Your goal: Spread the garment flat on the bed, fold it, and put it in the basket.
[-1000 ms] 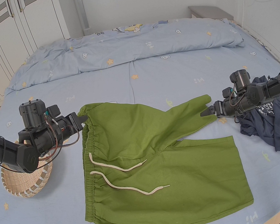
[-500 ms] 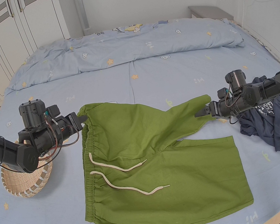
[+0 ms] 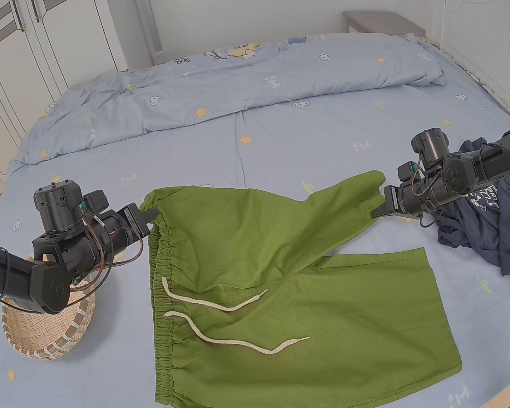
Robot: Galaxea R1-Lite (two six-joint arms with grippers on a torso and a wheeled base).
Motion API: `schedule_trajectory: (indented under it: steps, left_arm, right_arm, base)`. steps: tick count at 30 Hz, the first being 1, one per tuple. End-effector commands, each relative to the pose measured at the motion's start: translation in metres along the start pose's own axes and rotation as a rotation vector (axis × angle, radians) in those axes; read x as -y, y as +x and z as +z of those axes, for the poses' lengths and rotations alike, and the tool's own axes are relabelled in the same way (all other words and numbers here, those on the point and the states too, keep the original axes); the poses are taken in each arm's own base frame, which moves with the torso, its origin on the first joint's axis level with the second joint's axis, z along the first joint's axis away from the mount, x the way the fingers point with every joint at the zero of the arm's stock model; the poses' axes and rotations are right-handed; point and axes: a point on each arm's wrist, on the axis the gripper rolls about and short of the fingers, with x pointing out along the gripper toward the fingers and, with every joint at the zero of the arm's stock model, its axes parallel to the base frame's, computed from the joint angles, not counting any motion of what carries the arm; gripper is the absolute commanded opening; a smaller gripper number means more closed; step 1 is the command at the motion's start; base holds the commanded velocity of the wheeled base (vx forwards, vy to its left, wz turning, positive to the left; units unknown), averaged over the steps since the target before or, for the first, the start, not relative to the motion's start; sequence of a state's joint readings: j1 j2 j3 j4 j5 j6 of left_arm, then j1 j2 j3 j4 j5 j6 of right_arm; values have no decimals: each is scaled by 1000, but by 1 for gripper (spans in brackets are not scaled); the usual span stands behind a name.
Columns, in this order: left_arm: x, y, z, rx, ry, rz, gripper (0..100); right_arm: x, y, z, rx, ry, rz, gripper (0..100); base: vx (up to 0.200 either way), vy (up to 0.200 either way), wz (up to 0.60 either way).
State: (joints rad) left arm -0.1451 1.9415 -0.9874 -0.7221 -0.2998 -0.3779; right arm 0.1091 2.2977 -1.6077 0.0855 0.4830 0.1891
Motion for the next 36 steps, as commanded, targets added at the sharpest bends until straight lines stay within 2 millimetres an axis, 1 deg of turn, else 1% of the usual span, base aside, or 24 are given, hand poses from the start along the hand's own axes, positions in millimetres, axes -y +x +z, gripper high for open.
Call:
schedule_trajectory:
  steps: [1, 3, 6, 7, 10, 15, 16, 18, 22, 23, 25, 27, 31, 36]
  left_arm:
    - [-2, 2, 0, 1, -2, 5, 0]
    - [-6, 6, 0, 1, -4, 11, 0]
    - [-12, 12, 1, 4, -9, 26, 0]
    - [-13, 12, 1, 6, -9, 27, 0]
    - [-21, 22, 2, 6, -14, 40, 0]
    - [-33, 35, 0, -15, -26, 60, 0]
    - [-33, 36, 1, -13, -25, 60, 0]
    - [-37, 41, 6, 1, -23, 62, 0]
    - [-42, 44, 9, -4, -29, 71, 0]
    - [-47, 49, 9, -6, -31, 78, 0]
    - [-49, 53, 8, -8, -33, 80, 0]
    - [-54, 57, 6, -11, -36, 86, 0]
    - [-55, 59, 6, -13, -37, 88, 0]
    - [-59, 66, 3, -22, -40, 92, 0]
  right_arm:
    - [1, -4, 0, -7, 9, -6, 0]
    - [5, -8, -2, -21, 18, -16, 0]
    - [7, -22, -4, -22, 32, -26, 0]
    - [7, -22, -5, -24, 32, -26, 0]
    - [8, -34, -17, -42, 34, -31, 0]
    - [5, -43, -27, -40, 19, -33, 0]
    - [5, -43, -28, -41, 20, -33, 0]
    - [3, -47, -32, -25, 11, -31, 0]
    - [1, -50, -35, -11, 6, -27, 0]
    - [-1, -50, -38, -6, 3, -24, 0]
    - [-1, -48, -42, -10, 1, -23, 0]
    - [0, -47, -45, -13, 0, -25, 0]
    - [2, -47, -49, -10, 1, -29, 0]
    - [9, -46, -62, -11, 10, -37, 0]
  base:
    - [0, 0, 0]
    - [0, 0, 0]
    - [0, 0, 0]
    - [0, 0, 0]
    - [0, 0, 0]
    - [0, 0, 0]
    - [0, 0, 0]
    - [0, 0, 0]
    - [0, 0, 0]
    - [0, 0, 0]
    - [0, 0, 0]
    - [0, 0, 0]
    - [0, 0, 0]
    - [0, 0, 0]
